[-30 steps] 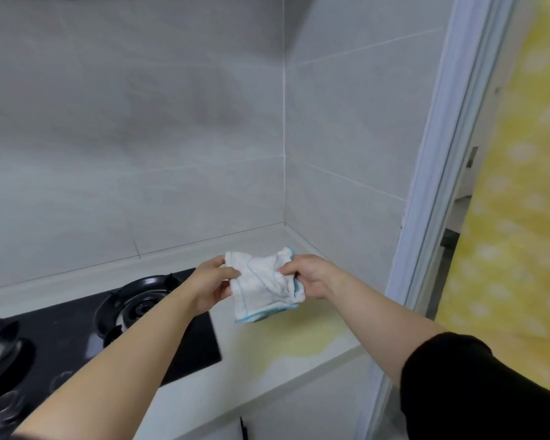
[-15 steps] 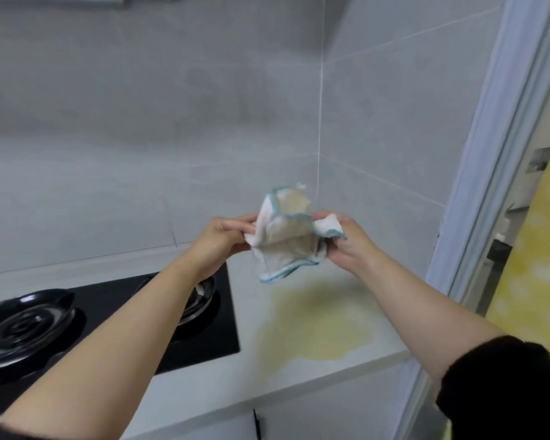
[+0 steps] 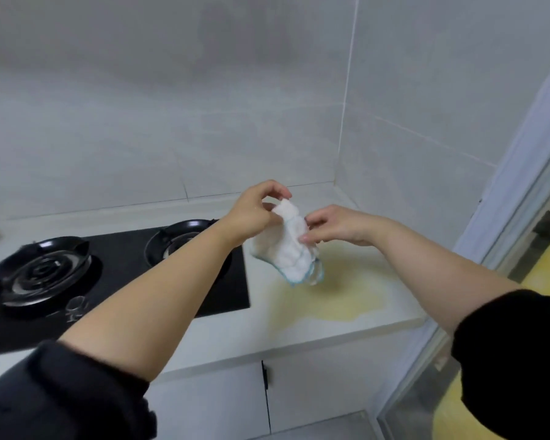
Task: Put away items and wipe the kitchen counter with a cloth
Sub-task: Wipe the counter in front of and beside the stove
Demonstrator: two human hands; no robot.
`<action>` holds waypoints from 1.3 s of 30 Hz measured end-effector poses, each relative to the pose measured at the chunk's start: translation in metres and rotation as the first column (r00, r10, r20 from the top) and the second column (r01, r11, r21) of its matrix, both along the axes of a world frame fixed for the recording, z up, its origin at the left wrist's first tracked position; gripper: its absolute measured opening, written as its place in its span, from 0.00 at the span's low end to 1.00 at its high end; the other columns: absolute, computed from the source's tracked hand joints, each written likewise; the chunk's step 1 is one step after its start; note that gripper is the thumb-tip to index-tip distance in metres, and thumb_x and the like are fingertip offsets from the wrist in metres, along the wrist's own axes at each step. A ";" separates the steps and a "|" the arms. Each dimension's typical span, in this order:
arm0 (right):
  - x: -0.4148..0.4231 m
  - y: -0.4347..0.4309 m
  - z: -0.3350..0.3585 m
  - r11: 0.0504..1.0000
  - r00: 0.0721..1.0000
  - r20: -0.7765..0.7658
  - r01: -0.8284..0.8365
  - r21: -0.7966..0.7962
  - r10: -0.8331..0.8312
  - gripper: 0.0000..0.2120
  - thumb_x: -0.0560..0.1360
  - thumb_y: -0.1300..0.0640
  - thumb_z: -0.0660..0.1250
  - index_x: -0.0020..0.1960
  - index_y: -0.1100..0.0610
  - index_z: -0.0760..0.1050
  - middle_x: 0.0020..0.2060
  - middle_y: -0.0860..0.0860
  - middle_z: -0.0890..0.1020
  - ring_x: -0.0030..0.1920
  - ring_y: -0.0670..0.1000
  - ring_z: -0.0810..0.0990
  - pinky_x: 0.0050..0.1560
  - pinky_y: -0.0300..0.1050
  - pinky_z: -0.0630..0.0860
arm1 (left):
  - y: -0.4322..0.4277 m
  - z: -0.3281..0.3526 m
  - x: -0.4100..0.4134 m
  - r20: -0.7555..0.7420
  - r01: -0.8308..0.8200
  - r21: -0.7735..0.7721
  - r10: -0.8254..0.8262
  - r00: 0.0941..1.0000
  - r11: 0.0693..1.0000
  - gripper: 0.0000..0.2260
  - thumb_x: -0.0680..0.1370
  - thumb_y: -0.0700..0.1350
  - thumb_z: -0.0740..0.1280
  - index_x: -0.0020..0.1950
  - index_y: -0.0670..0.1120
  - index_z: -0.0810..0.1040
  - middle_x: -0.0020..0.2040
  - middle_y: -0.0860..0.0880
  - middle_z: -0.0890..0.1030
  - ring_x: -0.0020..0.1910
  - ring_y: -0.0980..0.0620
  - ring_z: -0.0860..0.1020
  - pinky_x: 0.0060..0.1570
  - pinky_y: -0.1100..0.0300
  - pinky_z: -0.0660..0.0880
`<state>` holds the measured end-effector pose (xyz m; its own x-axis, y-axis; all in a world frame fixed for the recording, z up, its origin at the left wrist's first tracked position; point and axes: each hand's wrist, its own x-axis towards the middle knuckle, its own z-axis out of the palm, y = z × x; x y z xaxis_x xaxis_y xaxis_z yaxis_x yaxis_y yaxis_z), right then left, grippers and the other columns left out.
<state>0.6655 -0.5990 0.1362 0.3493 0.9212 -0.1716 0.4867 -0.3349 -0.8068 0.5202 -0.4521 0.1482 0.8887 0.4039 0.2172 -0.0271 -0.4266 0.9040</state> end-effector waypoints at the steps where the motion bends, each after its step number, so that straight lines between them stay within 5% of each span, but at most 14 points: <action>1: -0.004 0.007 -0.004 1.000 0.999 0.028 -0.023 0.006 0.023 0.03 0.72 0.57 0.72 0.42 0.55 0.78 0.34 0.48 0.76 0.39 0.47 0.72 0.45 0.45 0.68 | 0.005 -0.008 0.002 0.013 -0.027 -0.018 0.027 1.000 0.999 0.19 0.69 0.25 0.64 0.48 0.48 0.76 0.50 0.49 0.76 0.42 0.52 0.77 0.41 0.60 0.74; 6: -0.013 0.043 -0.045 0.950 0.911 -0.289 0.311 0.013 -0.294 0.09 0.75 0.60 0.64 0.36 0.55 0.72 0.30 0.52 0.73 0.31 0.50 0.72 0.34 0.41 0.67 | 0.041 -0.079 -0.004 -0.061 -0.285 -0.267 0.279 0.958 0.920 0.15 0.73 0.34 0.69 0.57 0.48 0.77 0.52 0.47 0.76 0.51 0.47 0.77 0.53 0.57 0.75; 8: -0.006 0.053 -0.062 0.922 0.848 -0.372 0.382 -0.062 -0.376 0.07 0.75 0.60 0.62 0.38 0.57 0.73 0.30 0.53 0.74 0.29 0.51 0.73 0.34 0.41 0.68 | 0.054 -0.124 -0.021 -0.199 -0.375 -0.002 0.368 0.908 0.927 0.15 0.77 0.38 0.66 0.64 0.45 0.75 0.58 0.47 0.75 0.57 0.48 0.76 0.59 0.57 0.72; 10: 0.002 0.058 -0.072 0.900 0.808 -0.420 0.431 -0.057 -0.413 0.08 0.75 0.64 0.60 0.37 0.58 0.71 0.30 0.55 0.73 0.27 0.50 0.73 0.31 0.39 0.68 | 0.060 -0.175 -0.050 -0.335 -0.286 0.356 0.407 0.850 0.890 0.17 0.79 0.41 0.63 0.69 0.44 0.71 0.66 0.46 0.72 0.64 0.48 0.71 0.64 0.56 0.68; 12: 0.012 0.069 -0.079 0.912 0.886 -0.231 0.409 -0.026 -0.403 0.07 0.75 0.66 0.58 0.40 0.58 0.69 0.33 0.56 0.71 0.30 0.52 0.72 0.31 0.41 0.66 | 0.062 -0.224 -0.080 -0.460 -0.088 0.566 0.403 0.791 0.819 0.20 0.80 0.44 0.59 0.73 0.45 0.66 0.73 0.45 0.65 0.72 0.47 0.62 0.70 0.54 0.60; 15: 0.016 0.096 -0.088 0.962 0.906 0.340 0.273 -0.014 -0.252 0.07 0.76 0.63 0.58 0.55 0.60 0.68 0.43 0.56 0.72 0.42 0.54 0.71 0.39 0.43 0.63 | 0.054 -0.269 -0.107 -0.503 0.040 0.680 0.426 0.752 0.732 0.27 0.79 0.55 0.46 0.76 0.46 0.60 0.77 0.45 0.57 0.77 0.46 0.52 0.74 0.50 0.48; 18: 0.003 0.139 -0.121 0.996 0.865 0.494 0.089 0.012 -0.083 0.11 0.76 0.64 0.57 0.58 0.59 0.65 0.48 0.59 0.76 0.42 0.56 0.72 0.39 0.46 0.65 | 0.053 -0.292 -0.115 -0.438 -0.010 0.701 0.442 0.783 0.713 0.29 0.78 0.57 0.42 0.77 0.46 0.58 0.78 0.46 0.55 0.77 0.47 0.49 0.74 0.52 0.44; 20: -0.002 0.167 -0.158 0.994 0.814 0.576 -0.015 -0.107 0.074 0.19 0.76 0.63 0.57 0.66 0.57 0.63 0.64 0.60 0.71 0.56 0.57 0.73 0.52 0.49 0.70 | 0.055 -0.294 -0.115 -0.386 -0.046 0.720 0.454 0.803 0.693 0.28 0.80 0.55 0.45 0.77 0.46 0.58 0.78 0.46 0.55 0.77 0.48 0.49 0.74 0.52 0.45; 22: -0.004 0.187 -0.200 0.926 0.732 0.618 -0.048 -0.374 0.288 0.27 0.79 0.55 0.55 0.76 0.55 0.52 0.77 0.54 0.51 0.76 0.55 0.52 0.72 0.59 0.53 | 0.052 -0.296 -0.115 -0.367 -0.066 0.733 0.475 0.800 0.677 0.27 0.80 0.54 0.47 0.76 0.44 0.60 0.77 0.45 0.58 0.77 0.47 0.51 0.74 0.50 0.47; 24: 0.001 0.201 -0.236 0.887 0.734 0.606 0.010 -0.462 0.307 0.28 0.81 0.43 0.48 0.78 0.52 0.47 0.78 0.51 0.44 0.77 0.53 0.42 0.74 0.60 0.44 | 0.053 -0.299 -0.114 -0.365 -0.066 0.740 0.483 0.796 0.669 0.27 0.79 0.54 0.47 0.76 0.44 0.61 0.77 0.45 0.58 0.77 0.47 0.52 0.74 0.49 0.48; 30: -0.028 0.170 -0.263 0.942 0.689 0.683 -0.002 -0.335 0.244 0.30 0.81 0.43 0.41 0.77 0.57 0.48 0.78 0.53 0.48 0.77 0.54 0.45 0.74 0.59 0.46 | 0.056 -0.303 -0.113 -0.391 -0.045 0.747 0.493 0.778 0.663 0.29 0.78 0.53 0.46 0.77 0.43 0.56 0.78 0.46 0.54 0.77 0.48 0.49 0.75 0.49 0.46; 35: -0.067 0.094 -0.263 0.905 0.600 0.688 -0.170 -0.391 0.409 0.39 0.71 0.41 0.29 0.78 0.57 0.41 0.77 0.53 0.41 0.77 0.52 0.39 0.75 0.54 0.39 | 0.054 -0.302 -0.113 -0.385 -0.046 0.760 0.506 0.772 0.648 0.29 0.78 0.52 0.47 0.76 0.41 0.58 0.77 0.44 0.57 0.77 0.46 0.53 0.74 0.47 0.50; 39: -0.028 0.138 -0.266 0.955 0.653 0.711 -0.066 -0.290 0.261 0.33 0.76 0.42 0.36 0.78 0.55 0.50 0.78 0.51 0.50 0.77 0.51 0.47 0.74 0.56 0.45 | 0.055 -0.302 -0.113 -0.371 -0.069 0.758 0.516 0.772 0.648 0.28 0.77 0.50 0.50 0.75 0.39 0.62 0.76 0.43 0.61 0.76 0.45 0.57 0.73 0.45 0.55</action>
<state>0.6378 -0.4605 -0.1293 0.2969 0.9462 -0.1285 0.9487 -0.3077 -0.0734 0.4076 -0.3971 -0.1536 0.7956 0.5987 0.0927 0.5796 -0.7967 0.1713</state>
